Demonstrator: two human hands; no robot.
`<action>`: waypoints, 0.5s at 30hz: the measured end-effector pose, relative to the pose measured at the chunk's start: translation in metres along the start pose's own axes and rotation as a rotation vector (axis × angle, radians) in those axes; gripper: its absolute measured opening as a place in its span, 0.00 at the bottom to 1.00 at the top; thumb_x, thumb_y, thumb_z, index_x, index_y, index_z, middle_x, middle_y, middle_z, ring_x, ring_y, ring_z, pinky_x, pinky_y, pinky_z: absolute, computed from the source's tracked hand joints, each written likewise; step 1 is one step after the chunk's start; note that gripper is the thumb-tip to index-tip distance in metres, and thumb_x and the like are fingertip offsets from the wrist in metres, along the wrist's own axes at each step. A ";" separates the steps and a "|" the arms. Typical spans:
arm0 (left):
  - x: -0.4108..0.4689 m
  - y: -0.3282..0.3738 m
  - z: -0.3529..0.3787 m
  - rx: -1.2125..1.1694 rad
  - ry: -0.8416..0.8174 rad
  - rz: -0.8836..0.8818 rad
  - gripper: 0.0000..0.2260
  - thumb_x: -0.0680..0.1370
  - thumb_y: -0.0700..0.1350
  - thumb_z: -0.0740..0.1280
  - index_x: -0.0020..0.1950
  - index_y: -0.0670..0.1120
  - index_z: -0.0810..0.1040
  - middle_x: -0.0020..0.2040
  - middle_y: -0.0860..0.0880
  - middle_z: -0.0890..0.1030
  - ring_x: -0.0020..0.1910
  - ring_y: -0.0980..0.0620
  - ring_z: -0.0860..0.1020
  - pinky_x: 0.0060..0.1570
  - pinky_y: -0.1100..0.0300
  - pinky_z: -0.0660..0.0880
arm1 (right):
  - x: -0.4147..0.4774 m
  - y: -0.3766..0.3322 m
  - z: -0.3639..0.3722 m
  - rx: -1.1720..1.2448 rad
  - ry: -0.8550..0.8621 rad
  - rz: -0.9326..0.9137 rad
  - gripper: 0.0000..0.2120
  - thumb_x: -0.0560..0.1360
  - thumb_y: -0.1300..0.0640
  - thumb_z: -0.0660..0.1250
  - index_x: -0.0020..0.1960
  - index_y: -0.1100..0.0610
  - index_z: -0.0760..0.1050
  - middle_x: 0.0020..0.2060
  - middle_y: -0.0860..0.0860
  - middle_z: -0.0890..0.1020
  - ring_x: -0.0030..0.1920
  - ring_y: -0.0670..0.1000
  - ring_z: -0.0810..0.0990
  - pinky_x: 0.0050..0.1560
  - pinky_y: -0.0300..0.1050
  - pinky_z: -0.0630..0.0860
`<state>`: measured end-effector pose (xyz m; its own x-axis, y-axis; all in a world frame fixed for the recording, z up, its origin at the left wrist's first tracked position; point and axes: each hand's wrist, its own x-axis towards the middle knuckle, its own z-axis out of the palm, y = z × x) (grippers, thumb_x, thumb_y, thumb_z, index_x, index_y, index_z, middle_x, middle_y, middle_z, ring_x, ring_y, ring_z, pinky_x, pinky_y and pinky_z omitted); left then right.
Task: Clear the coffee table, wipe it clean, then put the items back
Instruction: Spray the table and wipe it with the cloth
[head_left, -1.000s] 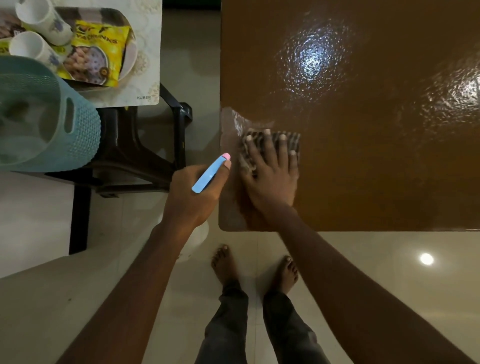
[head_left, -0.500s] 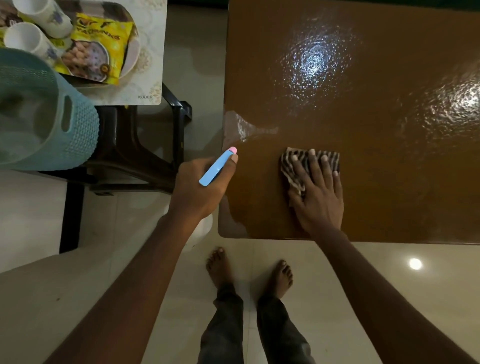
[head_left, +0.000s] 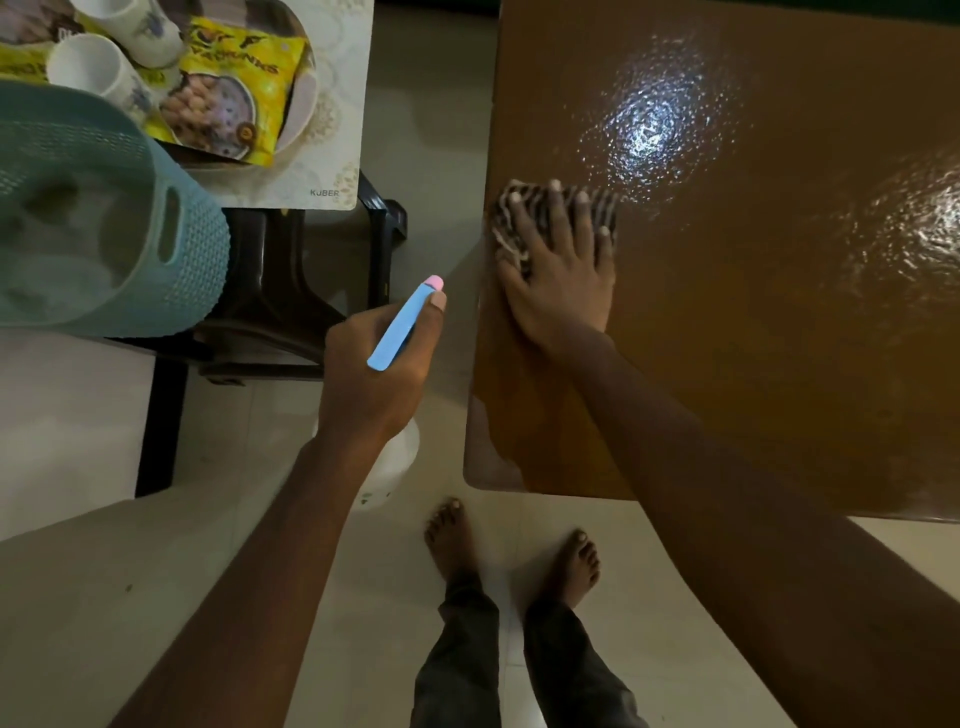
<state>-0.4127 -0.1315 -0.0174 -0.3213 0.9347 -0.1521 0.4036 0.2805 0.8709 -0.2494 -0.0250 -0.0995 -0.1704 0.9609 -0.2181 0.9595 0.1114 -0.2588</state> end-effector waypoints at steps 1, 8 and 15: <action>-0.002 0.000 -0.003 -0.014 0.010 -0.007 0.17 0.80 0.50 0.65 0.40 0.37 0.79 0.32 0.37 0.78 0.28 0.43 0.75 0.25 0.46 0.72 | -0.002 -0.010 0.004 -0.025 -0.017 -0.082 0.30 0.80 0.36 0.49 0.80 0.38 0.50 0.81 0.48 0.47 0.81 0.55 0.43 0.78 0.59 0.43; -0.016 0.000 -0.008 -0.050 -0.017 -0.036 0.23 0.78 0.56 0.64 0.40 0.36 0.79 0.31 0.36 0.77 0.27 0.40 0.74 0.24 0.44 0.71 | -0.082 0.040 0.006 -0.192 -0.212 -0.675 0.31 0.78 0.36 0.49 0.80 0.38 0.47 0.81 0.46 0.49 0.81 0.53 0.45 0.78 0.57 0.46; -0.020 -0.002 -0.002 -0.045 -0.029 -0.049 0.20 0.78 0.53 0.64 0.40 0.37 0.79 0.31 0.37 0.77 0.27 0.43 0.74 0.25 0.46 0.73 | -0.007 0.058 -0.020 -0.128 -0.090 -0.377 0.31 0.77 0.36 0.48 0.79 0.38 0.52 0.81 0.46 0.53 0.80 0.52 0.48 0.78 0.57 0.48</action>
<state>-0.4092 -0.1512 -0.0156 -0.3150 0.9260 -0.2079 0.3489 0.3167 0.8820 -0.1879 -0.0199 -0.0939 -0.5286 0.8217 -0.2129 0.8455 0.4873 -0.2184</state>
